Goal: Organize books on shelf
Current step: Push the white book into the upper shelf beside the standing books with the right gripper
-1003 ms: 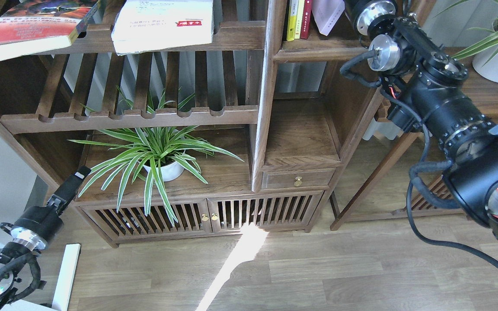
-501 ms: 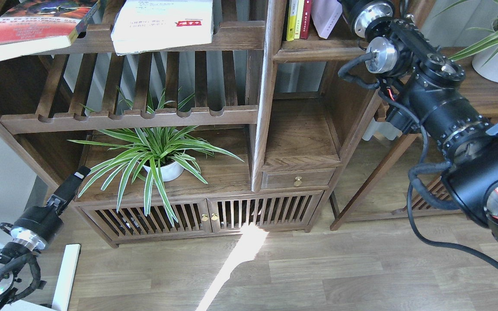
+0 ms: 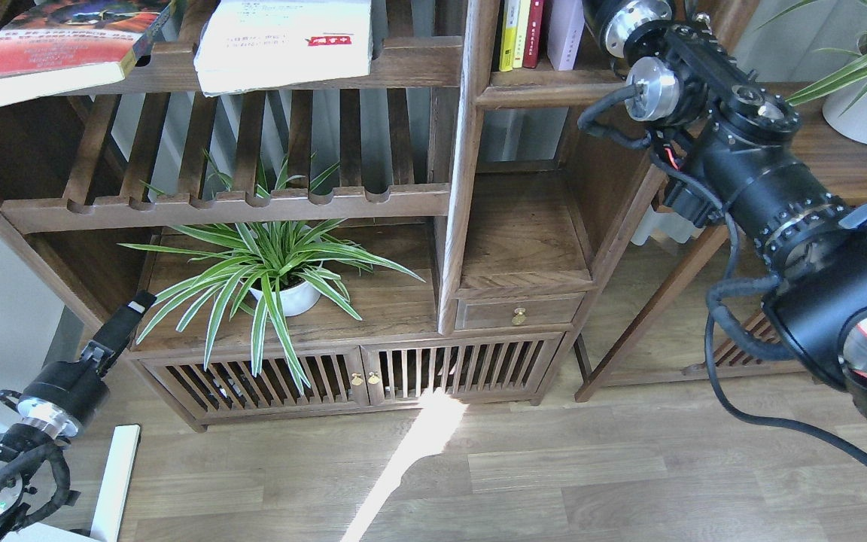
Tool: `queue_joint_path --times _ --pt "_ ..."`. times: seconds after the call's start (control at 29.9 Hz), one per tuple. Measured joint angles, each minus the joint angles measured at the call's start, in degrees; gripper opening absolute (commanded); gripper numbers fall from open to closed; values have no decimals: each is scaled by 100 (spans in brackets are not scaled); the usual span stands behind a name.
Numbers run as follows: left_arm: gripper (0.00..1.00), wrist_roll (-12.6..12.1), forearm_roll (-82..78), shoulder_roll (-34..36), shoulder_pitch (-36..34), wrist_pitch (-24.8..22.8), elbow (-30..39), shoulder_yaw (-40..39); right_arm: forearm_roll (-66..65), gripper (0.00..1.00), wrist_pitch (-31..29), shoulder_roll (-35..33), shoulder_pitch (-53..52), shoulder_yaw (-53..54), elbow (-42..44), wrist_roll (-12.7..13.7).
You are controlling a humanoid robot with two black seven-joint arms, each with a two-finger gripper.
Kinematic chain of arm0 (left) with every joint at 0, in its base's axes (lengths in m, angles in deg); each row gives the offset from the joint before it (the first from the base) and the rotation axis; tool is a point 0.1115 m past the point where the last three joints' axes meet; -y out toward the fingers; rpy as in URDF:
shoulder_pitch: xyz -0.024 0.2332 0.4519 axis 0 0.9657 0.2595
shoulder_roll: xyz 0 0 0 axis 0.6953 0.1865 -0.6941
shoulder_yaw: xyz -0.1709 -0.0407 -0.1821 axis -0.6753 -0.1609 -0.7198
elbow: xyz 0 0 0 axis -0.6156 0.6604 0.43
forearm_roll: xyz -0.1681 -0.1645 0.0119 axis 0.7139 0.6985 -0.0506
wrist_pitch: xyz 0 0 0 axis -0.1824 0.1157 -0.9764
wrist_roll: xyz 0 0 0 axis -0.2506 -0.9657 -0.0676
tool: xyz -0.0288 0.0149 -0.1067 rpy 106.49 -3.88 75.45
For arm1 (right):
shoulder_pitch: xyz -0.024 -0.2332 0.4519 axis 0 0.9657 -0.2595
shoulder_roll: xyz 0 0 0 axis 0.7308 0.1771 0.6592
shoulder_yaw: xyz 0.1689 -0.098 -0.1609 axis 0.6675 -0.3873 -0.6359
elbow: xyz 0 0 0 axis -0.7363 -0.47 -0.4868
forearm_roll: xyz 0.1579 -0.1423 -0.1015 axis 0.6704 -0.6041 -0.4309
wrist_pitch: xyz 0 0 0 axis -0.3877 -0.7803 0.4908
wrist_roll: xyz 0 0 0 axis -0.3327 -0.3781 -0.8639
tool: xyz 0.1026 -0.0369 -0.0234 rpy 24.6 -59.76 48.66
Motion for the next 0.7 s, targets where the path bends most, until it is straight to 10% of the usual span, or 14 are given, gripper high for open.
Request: queue_joint_path --times 0.7 --pt "98 -41 0 -3 -20 0 22 31 8 56 505 -616 -211 34 -1013 151"
